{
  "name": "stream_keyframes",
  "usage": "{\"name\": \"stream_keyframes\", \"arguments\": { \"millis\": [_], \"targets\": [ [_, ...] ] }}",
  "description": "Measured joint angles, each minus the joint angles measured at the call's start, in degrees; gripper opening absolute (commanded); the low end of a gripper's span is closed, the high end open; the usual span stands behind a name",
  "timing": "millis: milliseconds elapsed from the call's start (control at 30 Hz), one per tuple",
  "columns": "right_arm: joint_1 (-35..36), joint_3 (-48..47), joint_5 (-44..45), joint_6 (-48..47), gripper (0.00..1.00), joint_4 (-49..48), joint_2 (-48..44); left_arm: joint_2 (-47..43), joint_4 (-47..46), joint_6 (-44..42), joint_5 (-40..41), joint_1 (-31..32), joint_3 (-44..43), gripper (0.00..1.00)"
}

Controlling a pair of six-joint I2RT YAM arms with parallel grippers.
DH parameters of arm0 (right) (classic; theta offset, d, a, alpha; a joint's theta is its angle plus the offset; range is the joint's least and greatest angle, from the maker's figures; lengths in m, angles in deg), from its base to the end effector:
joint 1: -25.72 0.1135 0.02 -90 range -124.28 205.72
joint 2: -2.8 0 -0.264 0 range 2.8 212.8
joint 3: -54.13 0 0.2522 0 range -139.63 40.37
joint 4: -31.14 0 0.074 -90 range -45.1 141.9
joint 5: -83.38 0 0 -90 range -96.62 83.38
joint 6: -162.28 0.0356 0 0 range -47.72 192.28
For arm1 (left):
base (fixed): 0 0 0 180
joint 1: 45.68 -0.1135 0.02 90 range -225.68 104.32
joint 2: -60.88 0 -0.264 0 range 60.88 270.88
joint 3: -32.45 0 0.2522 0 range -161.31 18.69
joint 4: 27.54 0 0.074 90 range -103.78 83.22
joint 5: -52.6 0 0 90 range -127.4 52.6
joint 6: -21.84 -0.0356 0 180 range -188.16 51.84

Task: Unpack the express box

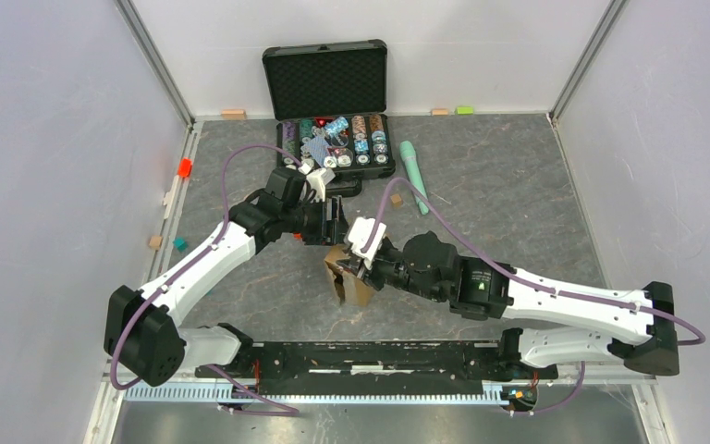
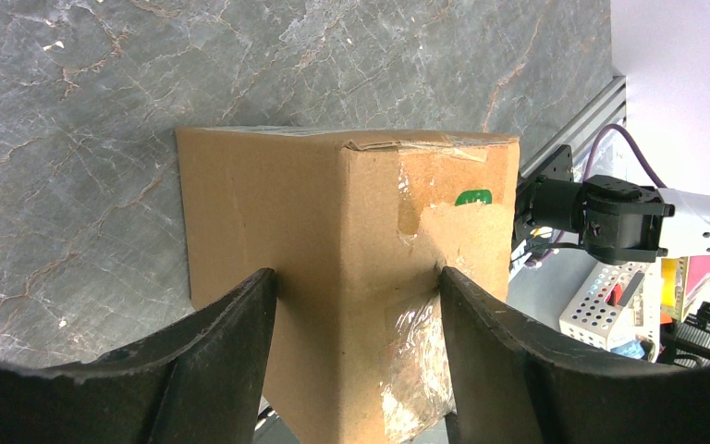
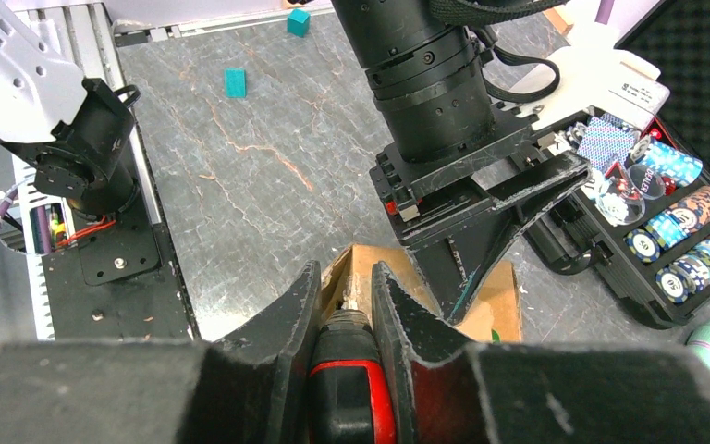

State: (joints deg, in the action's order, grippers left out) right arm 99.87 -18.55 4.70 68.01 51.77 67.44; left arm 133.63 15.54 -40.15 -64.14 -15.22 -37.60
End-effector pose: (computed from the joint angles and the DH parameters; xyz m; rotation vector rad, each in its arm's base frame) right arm 0.0785 0.2510 0.3636 -1.0471 1.5139 0.6930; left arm 0.2224 -0.1494 0.2779 0.2947 2.4939 -1.0144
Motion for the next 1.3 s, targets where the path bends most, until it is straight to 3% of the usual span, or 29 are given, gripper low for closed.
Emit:
{"name": "stream_keyframes", "arguments": {
  "millis": [533,1033,1300],
  "targets": [
    [0.00,4.98,-0.66,3.10,0.00,-0.37,-0.74,0.33,0.39,-0.02,-0.39,0.00,-0.33,0.69],
    [0.98,5.90,-14.38,0.74,0.00,2.23,-5.16,0.79,1.14,-0.02,-0.09,0.00,-1.20,0.72],
    [0.79,-4.70,-7.41,3.98,0.00,12.70,-5.25,0.76,4.35,-2.08,2.82,0.07,-4.87,0.83]
  ]
}}
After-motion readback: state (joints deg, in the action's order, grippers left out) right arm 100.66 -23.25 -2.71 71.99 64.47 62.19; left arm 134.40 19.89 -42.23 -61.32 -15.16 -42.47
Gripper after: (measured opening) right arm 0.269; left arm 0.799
